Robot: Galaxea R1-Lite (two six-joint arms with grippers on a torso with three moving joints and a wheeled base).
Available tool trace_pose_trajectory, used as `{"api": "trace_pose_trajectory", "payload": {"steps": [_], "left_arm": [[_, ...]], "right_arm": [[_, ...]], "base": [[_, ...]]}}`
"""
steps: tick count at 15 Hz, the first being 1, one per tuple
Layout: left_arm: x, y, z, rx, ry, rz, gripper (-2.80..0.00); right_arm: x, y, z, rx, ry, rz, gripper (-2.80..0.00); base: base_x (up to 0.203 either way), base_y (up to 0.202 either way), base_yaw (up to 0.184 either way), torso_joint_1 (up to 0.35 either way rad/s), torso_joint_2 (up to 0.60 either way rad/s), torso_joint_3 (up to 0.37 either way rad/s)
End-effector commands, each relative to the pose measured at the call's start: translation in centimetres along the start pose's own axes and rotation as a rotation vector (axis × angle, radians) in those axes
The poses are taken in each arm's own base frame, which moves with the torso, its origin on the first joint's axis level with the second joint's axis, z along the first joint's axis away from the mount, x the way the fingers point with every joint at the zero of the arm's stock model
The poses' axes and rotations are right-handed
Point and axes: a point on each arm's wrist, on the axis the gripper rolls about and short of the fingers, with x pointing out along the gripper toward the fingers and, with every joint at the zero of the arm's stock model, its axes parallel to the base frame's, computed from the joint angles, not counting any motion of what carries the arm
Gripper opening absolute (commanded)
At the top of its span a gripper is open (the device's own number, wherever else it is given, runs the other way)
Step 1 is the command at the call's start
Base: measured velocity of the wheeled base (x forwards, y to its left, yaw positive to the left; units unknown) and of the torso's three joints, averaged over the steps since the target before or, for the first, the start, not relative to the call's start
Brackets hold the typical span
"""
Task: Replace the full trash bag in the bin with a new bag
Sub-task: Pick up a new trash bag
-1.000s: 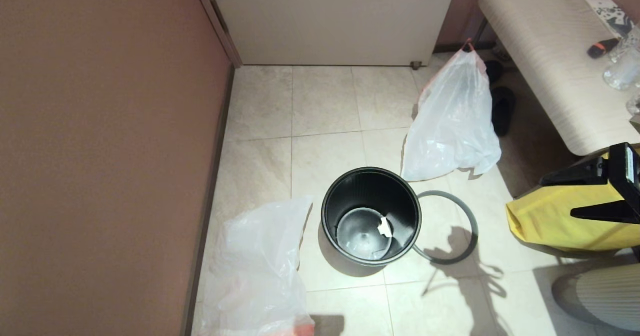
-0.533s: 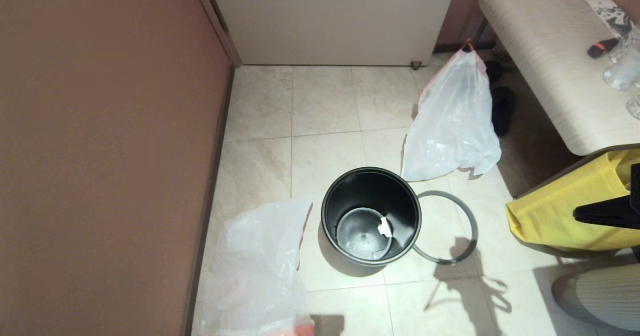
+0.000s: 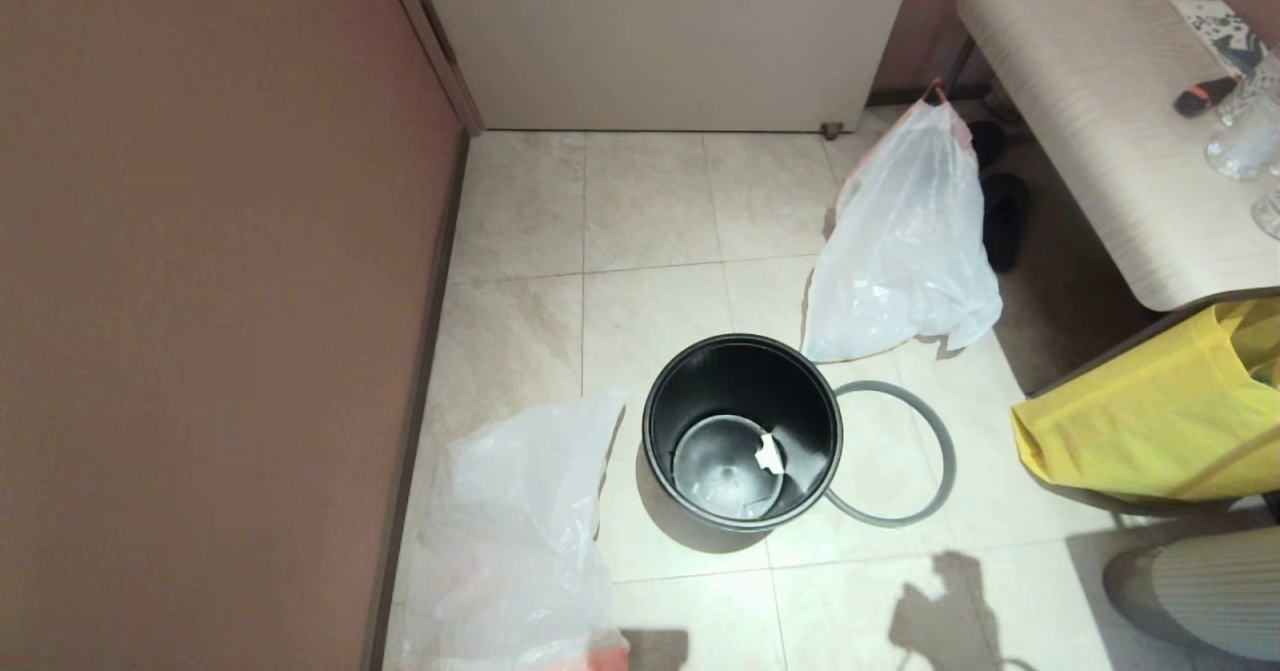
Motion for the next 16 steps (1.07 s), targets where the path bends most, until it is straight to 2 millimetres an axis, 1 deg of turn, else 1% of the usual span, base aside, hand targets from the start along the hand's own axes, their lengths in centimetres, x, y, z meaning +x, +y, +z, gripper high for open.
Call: {"api": "trace_pose_trajectory", "payload": {"steps": [1,3,5,7,9,11,13,15,16], "left_arm": [[0.0,0.0,0.0,0.0,0.001,0.0,-2.8],[0.0,0.0,0.0,0.0,0.001,0.0,-2.8],[0.0,0.0,0.0,0.0,0.001,0.0,-2.8],[0.0,0.0,0.0,0.01,0.003,0.004,-2.8],[-0.1,0.0,0.3,0.045,-0.006,0.007,-2.8],[0.1,0.0,2.1,0.081,0.002,-0.001,-2.8],[0.8,0.0,4.9,0.089,0.024,-0.01,-2.8],[2.2,-0.1,7.6,0.12,0.048,-0.048,-2.8],[3.0,-0.1,8.2,0.167,0.076,-0.068,-2.8]], "right_arm": [[-5.2,-0.4,-3.8,-0.076,-0.185,0.044,-2.8],[-7.0,-1.2,-6.3,-0.162,-0.282,0.014,-2.8],[-8.1,-2.1,-8.7,-0.242,-0.353,-0.011,-2.8],[-8.3,-3.1,-10.9,-0.291,-0.387,-0.021,-2.8],[-7.9,-4.2,-12.7,-0.345,-0.399,-0.021,-2.8],[-6.2,-5.6,-14.5,-0.395,-0.386,-0.032,-2.8],[-3.7,-7.1,-16.4,-0.45,-0.386,-0.048,-2.8],[-1.2,-8.2,-17.0,-0.491,-0.454,-0.07,-2.8],[-0.2,-8.8,-17.5,-0.513,-0.472,-0.082,-2.8]], "base": [[0.0,0.0,0.0,0.0,0.0,0.0],[0.0,0.0,0.0,0.0,0.0,0.0],[0.0,0.0,0.0,0.0,0.0,0.0],[0.0,0.0,0.0,0.0,0.0,0.0],[0.0,0.0,0.0,0.0,0.0,0.0],[0.0,0.0,0.0,0.0,0.0,0.0],[0.0,0.0,0.0,0.0,0.0,0.0],[0.0,0.0,0.0,0.0,0.0,0.0],[0.0,0.0,0.0,0.0,0.0,0.0]]}}
